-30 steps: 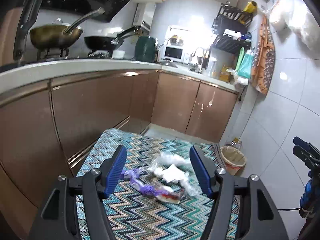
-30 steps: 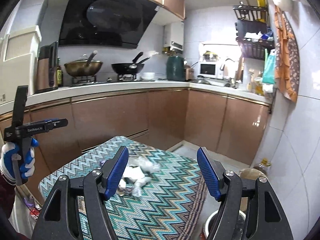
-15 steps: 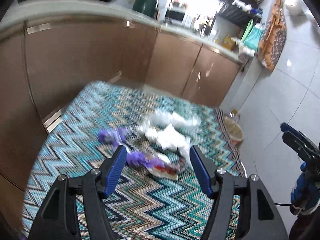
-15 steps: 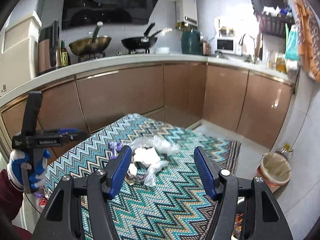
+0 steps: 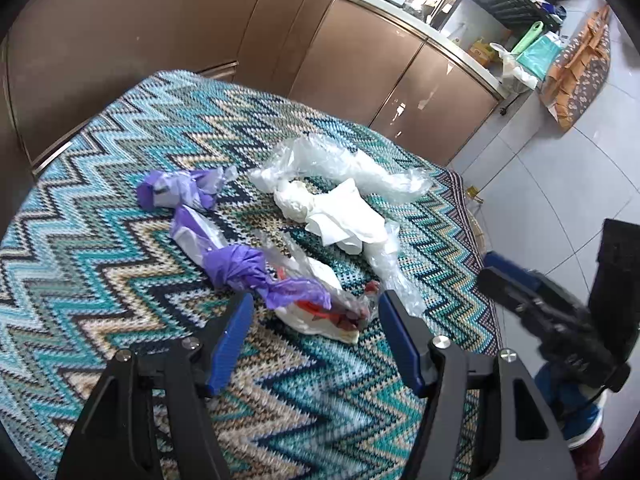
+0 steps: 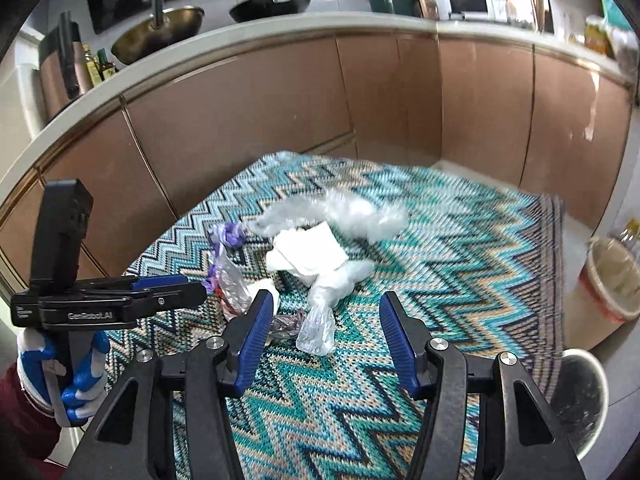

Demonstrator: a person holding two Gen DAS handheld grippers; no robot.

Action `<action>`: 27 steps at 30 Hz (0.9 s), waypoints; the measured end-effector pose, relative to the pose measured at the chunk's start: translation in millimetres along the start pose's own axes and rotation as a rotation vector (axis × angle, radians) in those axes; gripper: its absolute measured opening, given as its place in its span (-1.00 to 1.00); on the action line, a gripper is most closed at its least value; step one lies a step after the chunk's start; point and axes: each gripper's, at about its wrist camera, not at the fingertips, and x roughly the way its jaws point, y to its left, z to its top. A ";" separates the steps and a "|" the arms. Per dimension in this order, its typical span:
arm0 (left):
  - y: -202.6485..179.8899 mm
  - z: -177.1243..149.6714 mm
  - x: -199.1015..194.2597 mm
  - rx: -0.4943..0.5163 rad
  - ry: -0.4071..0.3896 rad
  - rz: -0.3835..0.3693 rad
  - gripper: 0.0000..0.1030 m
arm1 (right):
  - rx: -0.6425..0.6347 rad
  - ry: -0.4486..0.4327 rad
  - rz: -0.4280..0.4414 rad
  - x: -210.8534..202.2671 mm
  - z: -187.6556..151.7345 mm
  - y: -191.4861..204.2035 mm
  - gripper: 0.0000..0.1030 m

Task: Collect trash
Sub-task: 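Grasp a clear plastic bag with the right tool while the left grasps a clear wrapper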

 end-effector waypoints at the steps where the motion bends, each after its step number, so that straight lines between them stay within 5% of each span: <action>1: 0.8 2.0 3.8 -0.011 0.007 -0.010 0.17 | 0.005 0.009 0.004 6.6 0.7 -1.9 0.06; 7: 7.3 10.3 25.5 -0.061 0.048 -0.029 -0.23 | 0.031 0.069 0.028 44.6 4.5 -10.2 0.06; 21: 3.9 12.0 39.7 -0.083 0.083 -0.105 -0.30 | 0.066 0.154 0.045 95.3 3.4 -17.3 0.04; 24: 0.6 13.9 45.4 -0.081 0.091 -0.108 -0.34 | 0.084 0.164 0.058 101.2 2.7 -21.2 -0.16; 27: 1.1 13.5 51.6 -0.096 0.108 -0.126 -0.61 | 0.091 0.166 0.068 101.9 1.0 -23.3 -0.54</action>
